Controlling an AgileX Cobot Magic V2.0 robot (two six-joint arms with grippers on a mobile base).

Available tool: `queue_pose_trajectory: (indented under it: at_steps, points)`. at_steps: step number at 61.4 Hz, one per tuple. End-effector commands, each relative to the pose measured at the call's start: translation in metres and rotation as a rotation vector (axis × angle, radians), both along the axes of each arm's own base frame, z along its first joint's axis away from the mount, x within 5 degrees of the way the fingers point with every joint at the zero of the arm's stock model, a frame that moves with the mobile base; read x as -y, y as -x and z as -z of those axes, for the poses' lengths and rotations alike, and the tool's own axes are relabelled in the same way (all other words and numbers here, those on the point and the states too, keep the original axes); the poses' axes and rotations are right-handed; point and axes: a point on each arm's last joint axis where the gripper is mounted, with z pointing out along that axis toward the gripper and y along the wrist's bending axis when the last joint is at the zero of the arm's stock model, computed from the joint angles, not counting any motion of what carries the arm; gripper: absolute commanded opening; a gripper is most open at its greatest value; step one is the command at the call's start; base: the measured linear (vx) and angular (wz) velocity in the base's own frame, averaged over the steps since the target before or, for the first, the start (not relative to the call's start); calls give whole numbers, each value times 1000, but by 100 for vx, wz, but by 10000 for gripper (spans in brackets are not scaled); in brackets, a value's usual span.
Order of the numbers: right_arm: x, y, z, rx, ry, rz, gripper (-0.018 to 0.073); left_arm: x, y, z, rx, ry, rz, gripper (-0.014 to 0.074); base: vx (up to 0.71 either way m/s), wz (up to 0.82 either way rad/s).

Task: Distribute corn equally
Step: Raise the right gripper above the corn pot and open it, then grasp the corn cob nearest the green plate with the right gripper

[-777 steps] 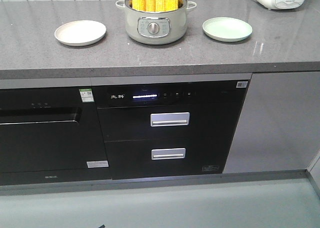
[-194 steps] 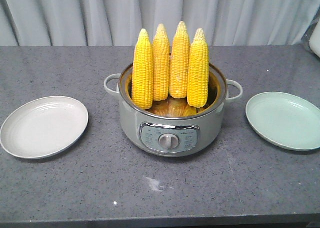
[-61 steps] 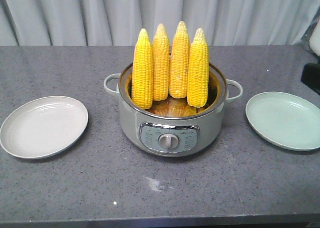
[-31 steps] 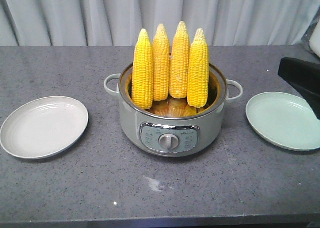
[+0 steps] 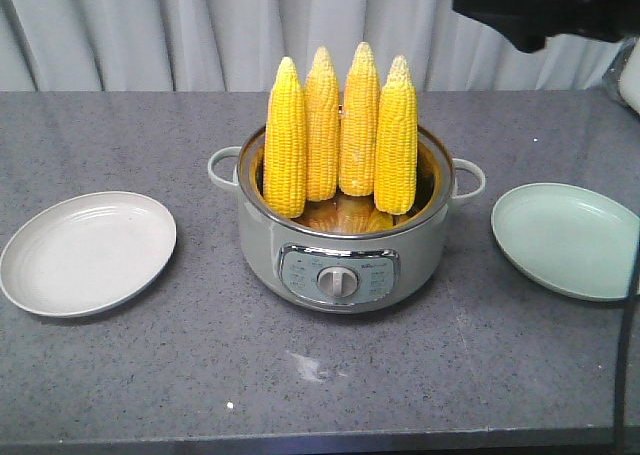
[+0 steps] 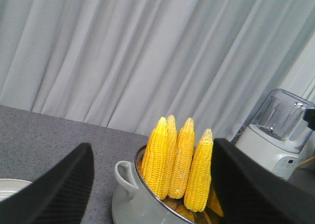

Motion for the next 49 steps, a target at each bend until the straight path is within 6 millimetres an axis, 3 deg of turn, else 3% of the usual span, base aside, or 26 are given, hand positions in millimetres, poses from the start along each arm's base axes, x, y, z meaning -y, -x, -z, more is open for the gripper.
queue_pose_trajectory:
  at_steps: [1, 10, 23, 40, 49]
  points:
    - [-8, -25, -12, 59, -39, 26, 610, -1, 0, -12, 44, 31, -13, 492, 0, 0]
    - [-19, -71, 16, -33, -44, 13, 607, 0, 0, -11, 32, 26, -2, 492, 0, 0]
    - [-24, -114, 57, -108, -21, 49, 602, 0, 0, -11, 30, 25, -1, 492, 0, 0]
    - [-25, -132, 86, -173, 2, 62, 588, 0, 0, -11, 29, 25, 0, 492, 0, 0]
    - [-25, -134, 91, -182, 12, 63, 518, 0, 0, -11, 28, 25, 1, 492, 0, 0]
